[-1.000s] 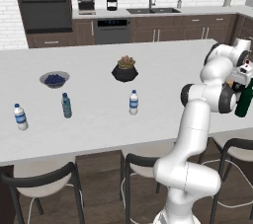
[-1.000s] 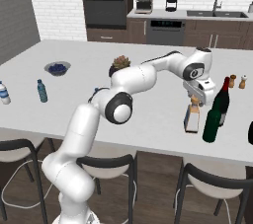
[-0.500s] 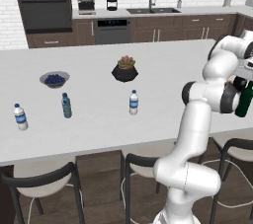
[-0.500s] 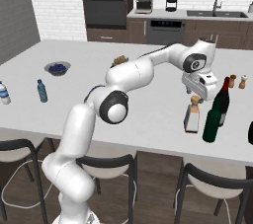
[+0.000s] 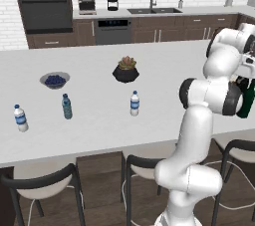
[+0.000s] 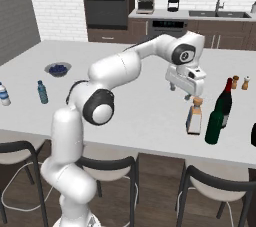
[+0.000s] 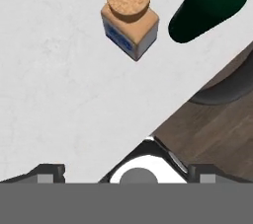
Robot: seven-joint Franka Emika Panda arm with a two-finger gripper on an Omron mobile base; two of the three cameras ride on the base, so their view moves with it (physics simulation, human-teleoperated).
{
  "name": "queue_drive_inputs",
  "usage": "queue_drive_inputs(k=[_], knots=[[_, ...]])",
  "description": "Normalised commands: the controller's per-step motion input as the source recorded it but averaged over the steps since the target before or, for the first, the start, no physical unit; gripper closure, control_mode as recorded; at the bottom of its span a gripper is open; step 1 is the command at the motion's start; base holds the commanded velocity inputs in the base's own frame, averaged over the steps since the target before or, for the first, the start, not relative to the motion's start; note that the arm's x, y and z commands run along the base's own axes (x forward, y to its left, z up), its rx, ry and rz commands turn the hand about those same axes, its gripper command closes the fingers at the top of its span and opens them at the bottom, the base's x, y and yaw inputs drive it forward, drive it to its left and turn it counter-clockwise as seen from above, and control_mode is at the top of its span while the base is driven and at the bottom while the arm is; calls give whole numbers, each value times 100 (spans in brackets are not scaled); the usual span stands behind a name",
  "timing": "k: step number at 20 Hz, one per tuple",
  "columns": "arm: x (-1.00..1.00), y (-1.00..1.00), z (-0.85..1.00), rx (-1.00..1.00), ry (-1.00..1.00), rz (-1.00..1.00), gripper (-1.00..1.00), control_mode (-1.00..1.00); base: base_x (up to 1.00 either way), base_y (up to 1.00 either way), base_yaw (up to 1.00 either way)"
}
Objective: Move the plastic bottles in the middle to the plastics group, and the glass bottles in the middle to the glass group.
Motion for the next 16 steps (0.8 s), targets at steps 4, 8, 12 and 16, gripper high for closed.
queue_drive_inputs(k=[4,8,12,16], knots=[[-9,100,11,0,-6,22,-100,-100,0,0,0],[-13,100,-1,0,-11,25,-100,-100,0,0,0],[-4,100,-6,0,-14,30,-100,-100,0,0,0],[14,100,0,0,-2,40,-100,-100,0,0,0]])
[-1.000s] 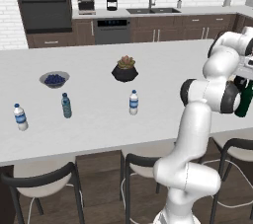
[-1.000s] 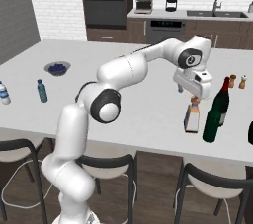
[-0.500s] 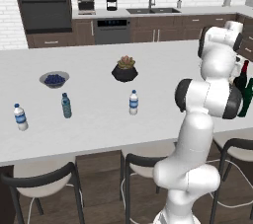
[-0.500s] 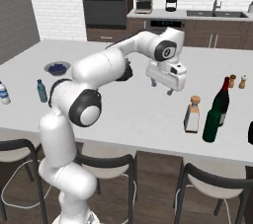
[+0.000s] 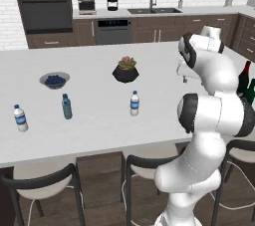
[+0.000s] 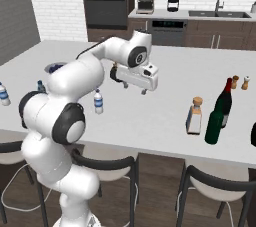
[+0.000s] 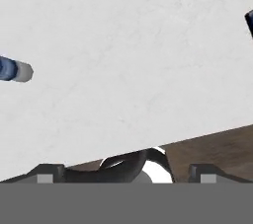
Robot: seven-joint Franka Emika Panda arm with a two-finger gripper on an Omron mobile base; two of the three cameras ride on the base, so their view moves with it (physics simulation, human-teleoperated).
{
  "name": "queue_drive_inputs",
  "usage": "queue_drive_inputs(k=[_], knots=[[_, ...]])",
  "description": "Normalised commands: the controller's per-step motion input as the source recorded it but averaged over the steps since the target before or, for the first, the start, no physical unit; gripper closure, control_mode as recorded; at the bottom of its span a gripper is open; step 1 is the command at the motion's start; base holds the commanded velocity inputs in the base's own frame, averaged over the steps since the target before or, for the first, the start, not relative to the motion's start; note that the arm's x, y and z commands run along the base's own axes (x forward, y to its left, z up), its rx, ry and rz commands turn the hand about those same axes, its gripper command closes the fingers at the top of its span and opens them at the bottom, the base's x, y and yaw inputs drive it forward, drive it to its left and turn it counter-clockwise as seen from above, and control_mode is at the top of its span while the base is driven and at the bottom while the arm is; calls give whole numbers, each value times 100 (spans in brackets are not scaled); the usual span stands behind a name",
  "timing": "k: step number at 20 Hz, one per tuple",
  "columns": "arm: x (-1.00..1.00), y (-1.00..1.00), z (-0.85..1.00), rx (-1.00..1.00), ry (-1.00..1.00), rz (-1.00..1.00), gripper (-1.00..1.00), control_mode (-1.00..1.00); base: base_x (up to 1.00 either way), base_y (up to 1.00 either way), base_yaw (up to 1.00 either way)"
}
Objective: Move the plastic bottles in the middle to the plastics group, and the glass bottles in the middle to the glass group.
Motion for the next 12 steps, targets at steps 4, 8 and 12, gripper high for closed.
queue_drive_inputs(k=[4,8,12], knots=[[21,100,0,0,0,44,-100,-100,0,0,0],[16,100,-3,0,-4,45,-100,-100,0,0,0],[26,100,-18,0,-21,38,-100,-100,0,0,0]])
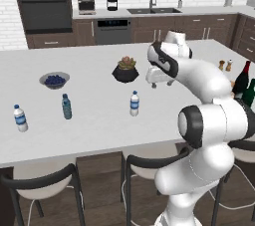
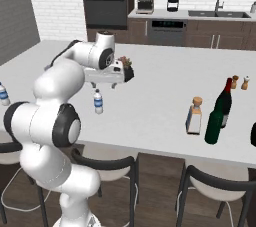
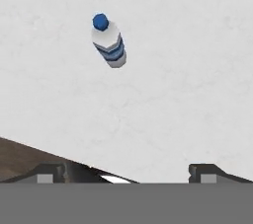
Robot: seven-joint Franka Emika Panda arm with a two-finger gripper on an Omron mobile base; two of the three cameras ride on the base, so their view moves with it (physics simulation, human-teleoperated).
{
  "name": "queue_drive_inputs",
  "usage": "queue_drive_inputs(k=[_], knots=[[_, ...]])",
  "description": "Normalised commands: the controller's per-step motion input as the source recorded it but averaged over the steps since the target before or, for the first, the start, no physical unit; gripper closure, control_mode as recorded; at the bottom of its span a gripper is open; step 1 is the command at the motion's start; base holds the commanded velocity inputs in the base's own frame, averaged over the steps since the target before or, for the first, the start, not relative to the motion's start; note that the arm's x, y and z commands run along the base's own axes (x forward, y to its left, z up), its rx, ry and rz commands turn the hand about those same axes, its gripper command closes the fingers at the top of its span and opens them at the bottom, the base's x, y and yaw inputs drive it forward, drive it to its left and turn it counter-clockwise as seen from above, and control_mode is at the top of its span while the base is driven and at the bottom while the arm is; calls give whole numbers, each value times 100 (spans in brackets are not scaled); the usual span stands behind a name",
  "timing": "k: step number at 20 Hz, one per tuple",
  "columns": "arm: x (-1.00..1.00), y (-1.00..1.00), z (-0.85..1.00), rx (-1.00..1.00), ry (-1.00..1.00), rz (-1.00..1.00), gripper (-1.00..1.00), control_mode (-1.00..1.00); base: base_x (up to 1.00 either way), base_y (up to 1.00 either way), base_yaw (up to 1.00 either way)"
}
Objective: Move the plastic bottles in the middle to the plastics group, and the glass bottles in the middle to the glass group.
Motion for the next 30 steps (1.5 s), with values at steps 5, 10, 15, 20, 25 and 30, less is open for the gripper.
queue_drive_inputs(k=[5,10,15,20,25,30], knots=[[39,100,-23,0,-28,29,-100,-100,0,0,0],[50,54,-17,-3,-13,2,-100,-100,0,0,0],[41,-3,0,0,2,-20,-100,-100,0,0,0],[35,-4,-5,0,8,-17,-100,-100,0,0,0],[44,0,-22,0,5,-9,-100,-100,0,0,0],[32,0,-51,0,1,-4,-100,-100,0,0,0]])
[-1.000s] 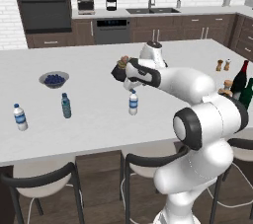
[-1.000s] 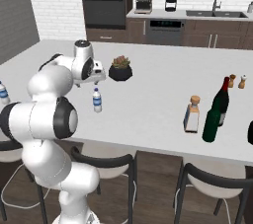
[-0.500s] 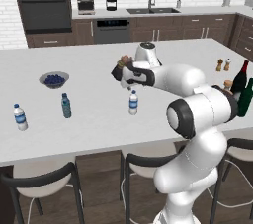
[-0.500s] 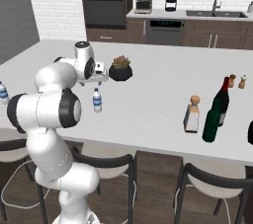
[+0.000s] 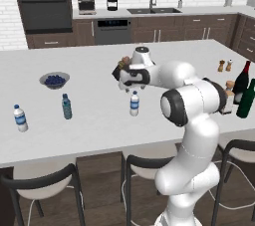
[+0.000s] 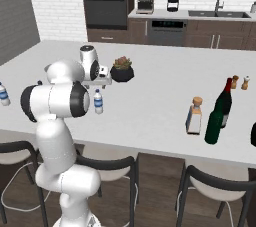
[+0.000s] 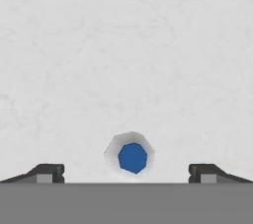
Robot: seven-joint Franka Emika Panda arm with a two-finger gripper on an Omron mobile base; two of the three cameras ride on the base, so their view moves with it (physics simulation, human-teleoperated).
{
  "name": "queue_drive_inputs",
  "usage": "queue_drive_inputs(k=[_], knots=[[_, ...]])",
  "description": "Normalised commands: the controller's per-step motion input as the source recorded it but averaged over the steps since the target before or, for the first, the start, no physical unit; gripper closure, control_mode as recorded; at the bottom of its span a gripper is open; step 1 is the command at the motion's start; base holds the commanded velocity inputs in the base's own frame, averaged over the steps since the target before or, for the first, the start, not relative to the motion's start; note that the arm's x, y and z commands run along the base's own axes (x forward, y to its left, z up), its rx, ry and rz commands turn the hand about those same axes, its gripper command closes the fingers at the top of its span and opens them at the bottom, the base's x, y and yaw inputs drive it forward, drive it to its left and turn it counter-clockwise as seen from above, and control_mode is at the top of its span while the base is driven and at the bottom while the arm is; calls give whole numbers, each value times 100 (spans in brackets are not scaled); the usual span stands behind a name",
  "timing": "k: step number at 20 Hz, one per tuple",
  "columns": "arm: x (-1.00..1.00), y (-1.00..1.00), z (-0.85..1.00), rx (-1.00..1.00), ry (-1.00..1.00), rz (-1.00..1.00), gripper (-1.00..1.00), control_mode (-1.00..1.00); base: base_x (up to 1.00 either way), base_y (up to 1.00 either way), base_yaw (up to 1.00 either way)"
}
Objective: Move the plastic bottles in the middle to the plastics group, and the glass bottles in the middle to the glass group.
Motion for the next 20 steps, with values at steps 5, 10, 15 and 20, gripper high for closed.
queue_drive_inputs(k=[5,10,15,20], knots=[[0,0,-24,0,10,-1,-100,-100,0,0,0],[-2,0,-1,0,0,0,-100,-100,0,0,0],[0,0,-28,0,0,0,-100,-100,0,0,0],[2,0,-30,0,0,0,-100,-100,0,0,0]])
